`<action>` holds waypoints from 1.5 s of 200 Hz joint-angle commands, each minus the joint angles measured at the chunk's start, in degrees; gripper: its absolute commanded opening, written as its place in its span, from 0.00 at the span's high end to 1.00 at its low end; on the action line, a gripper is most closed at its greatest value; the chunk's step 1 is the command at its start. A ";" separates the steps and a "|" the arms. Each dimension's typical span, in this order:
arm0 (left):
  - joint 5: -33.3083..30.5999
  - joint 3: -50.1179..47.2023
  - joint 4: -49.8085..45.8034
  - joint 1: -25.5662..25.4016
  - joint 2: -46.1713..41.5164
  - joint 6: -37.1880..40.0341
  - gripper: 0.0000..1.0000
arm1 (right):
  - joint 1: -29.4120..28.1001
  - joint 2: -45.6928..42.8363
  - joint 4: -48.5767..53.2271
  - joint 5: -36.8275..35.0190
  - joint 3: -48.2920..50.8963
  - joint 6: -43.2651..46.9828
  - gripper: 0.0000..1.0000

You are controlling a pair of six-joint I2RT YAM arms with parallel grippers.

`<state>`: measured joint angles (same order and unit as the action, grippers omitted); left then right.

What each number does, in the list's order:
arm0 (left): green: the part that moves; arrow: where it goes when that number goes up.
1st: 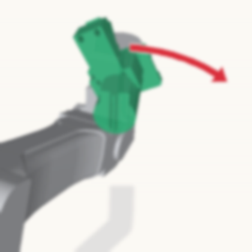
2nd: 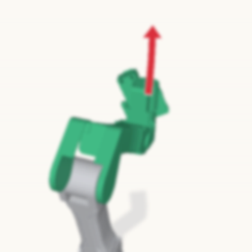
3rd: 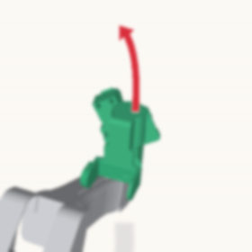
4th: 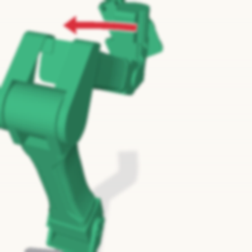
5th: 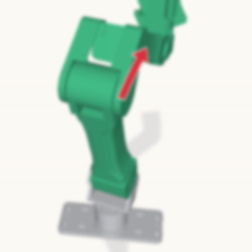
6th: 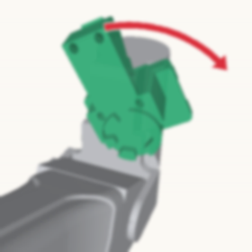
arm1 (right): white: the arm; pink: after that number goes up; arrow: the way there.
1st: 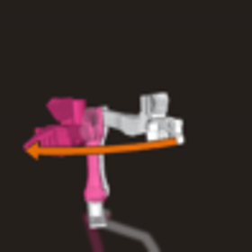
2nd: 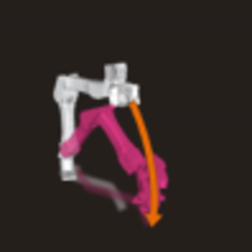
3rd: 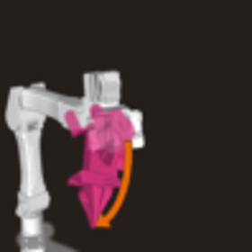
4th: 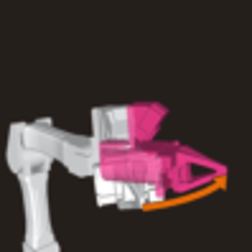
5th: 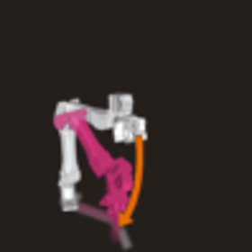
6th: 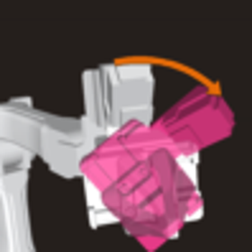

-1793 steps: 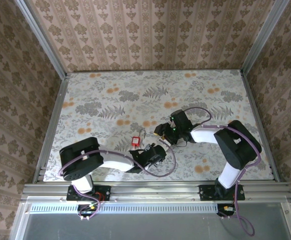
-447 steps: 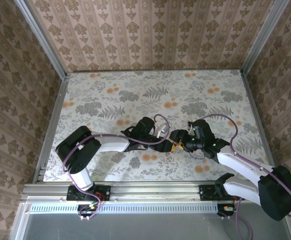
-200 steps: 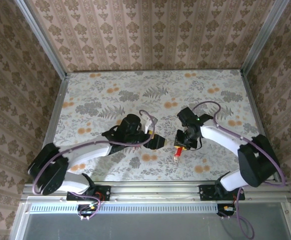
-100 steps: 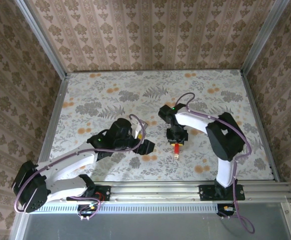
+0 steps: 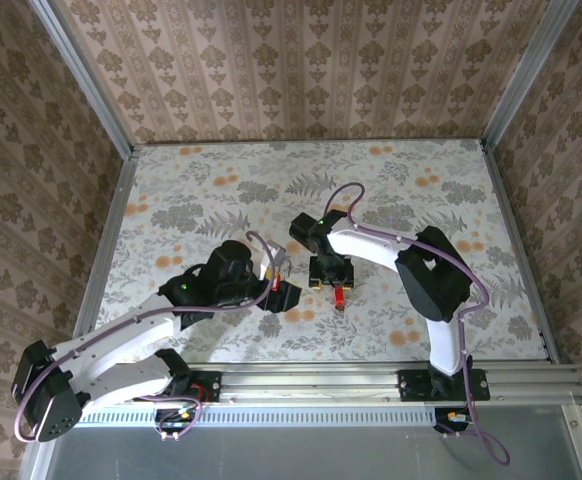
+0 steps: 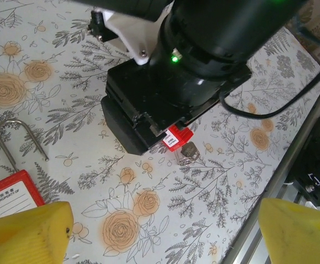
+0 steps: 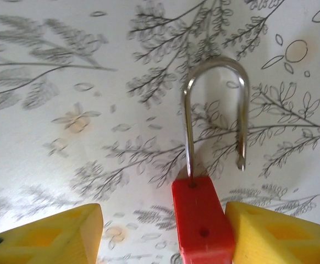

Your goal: Unlock with the key

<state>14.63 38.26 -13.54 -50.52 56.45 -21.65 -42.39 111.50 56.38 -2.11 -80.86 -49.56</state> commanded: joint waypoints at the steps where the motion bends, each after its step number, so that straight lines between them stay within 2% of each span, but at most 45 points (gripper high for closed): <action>1: -1.44 -0.81 -1.85 0.27 -1.49 -0.69 0.12 | -0.61 -5.27 -0.85 1.53 0.96 -2.23 0.39; 31: -1.51 -1.35 -1.39 0.33 -1.39 -1.65 0.12 | -1.11 -9.66 -0.90 0.50 3.24 -2.82 0.37; 56: -3.09 -0.81 -1.36 -1.40 0.52 -3.19 0.12 | -0.65 -14.39 -0.90 -2.36 6.70 -2.56 0.25; 70: -6.60 1.07 -3.70 -3.21 2.61 -3.44 0.11 | 0.39 -18.19 -1.95 -3.30 10.11 -1.08 0.18; 95: -10.03 7.54 -7.11 -7.26 9.89 -3.27 0.11 | 3.21 -27.12 -5.49 -3.40 17.73 2.61 0.12; 117: -14.39 13.98 -11.98 -8.56 17.53 -4.96 0.14 | 5.20 -37.83 -15.74 3.39 26.67 6.35 0.16; 135: -14.49 14.27 -10.73 -7.02 17.78 -7.80 0.13 | 4.77 -41.65 -23.81 8.58 31.81 7.80 0.24; 178: -20.22 11.33 -12.12 -3.29 8.19 -8.92 0.11 | -0.23 -34.15 -28.40 7.12 32.13 9.47 0.37; 204: -22.55 10.26 -16.05 -0.94 0.75 -7.82 0.08 | -2.47 -25.87 -22.78 0.87 28.23 10.27 0.48; 229: -24.50 9.95 -20.19 0.46 -4.41 -6.93 0.07 | -4.33 -20.45 -16.83 -6.42 23.72 10.38 0.54; 266: -25.17 9.25 -22.49 1.61 -8.64 -6.17 0.06 | -6.12 -15.10 -13.52 -10.54 19.27 10.02 0.60; 300: -24.29 8.59 -23.20 2.69 -9.27 -4.93 0.06 | -7.80 -8.65 -7.03 -14.08 13.83 7.91 0.73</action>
<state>-9.08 47.72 -34.48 -48.82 47.92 -28.45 -48.84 98.80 41.67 -10.39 -63.26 -39.72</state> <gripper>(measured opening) 0.937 0.301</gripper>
